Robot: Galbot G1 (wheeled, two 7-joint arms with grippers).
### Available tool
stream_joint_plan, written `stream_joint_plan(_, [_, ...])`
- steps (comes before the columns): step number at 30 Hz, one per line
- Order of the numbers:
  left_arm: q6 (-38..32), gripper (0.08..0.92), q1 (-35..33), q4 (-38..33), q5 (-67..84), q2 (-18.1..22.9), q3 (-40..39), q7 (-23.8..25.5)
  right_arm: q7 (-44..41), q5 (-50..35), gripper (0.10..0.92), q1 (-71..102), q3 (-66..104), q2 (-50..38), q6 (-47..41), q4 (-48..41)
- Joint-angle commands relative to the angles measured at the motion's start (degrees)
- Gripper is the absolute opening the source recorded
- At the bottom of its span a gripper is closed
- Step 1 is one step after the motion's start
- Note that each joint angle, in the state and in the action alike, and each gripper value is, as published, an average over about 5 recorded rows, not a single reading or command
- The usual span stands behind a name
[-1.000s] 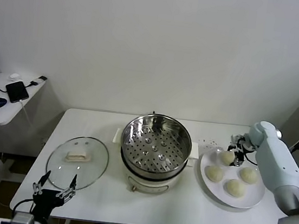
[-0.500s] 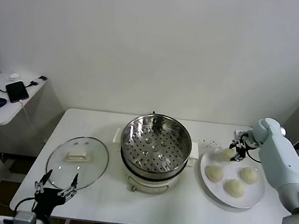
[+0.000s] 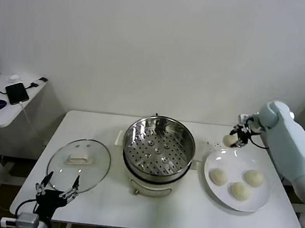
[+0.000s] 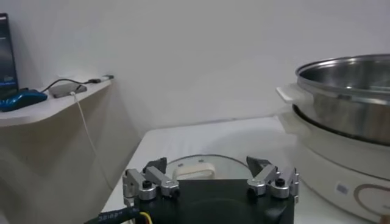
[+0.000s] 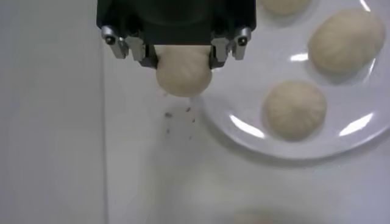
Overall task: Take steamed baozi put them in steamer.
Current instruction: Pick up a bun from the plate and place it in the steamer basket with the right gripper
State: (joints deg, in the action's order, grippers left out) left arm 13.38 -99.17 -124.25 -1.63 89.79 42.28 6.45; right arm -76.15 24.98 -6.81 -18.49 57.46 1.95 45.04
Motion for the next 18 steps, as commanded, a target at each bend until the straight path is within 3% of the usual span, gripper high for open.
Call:
stream_joint_plan(1, [0.1, 0.823, 0.9, 0.7, -0.8, 0.1, 0.6, -0.4, -5.5, -17.2, 0.585, -18.0, -18.9, 6.5, -0.5, -2.2])
stream_joint_plan(7, [0.1, 0.823, 1.0, 0.7, -0.3, 0.3, 0.8, -0.8, -5.7, -28.0, 0.585, -22.5, -26.7, 14.8, 11.9, -10.1])
stream_joint_plan(12, [0.3, 0.823, 1.0, 0.5, 0.1, 0.6, 0.6, -0.9, -4.9, -35.0, 0.585, -24.4, -34.3, 18.2, 22.6, -10.5])
stream_joint_plan(18, [0.5, 0.823, 0.8, 0.5, 0.5, 1.0, 0.6, -0.9, -2.1, -34.0, 0.585, -24.1, -39.9, 20.7, 34.5, -7.3])
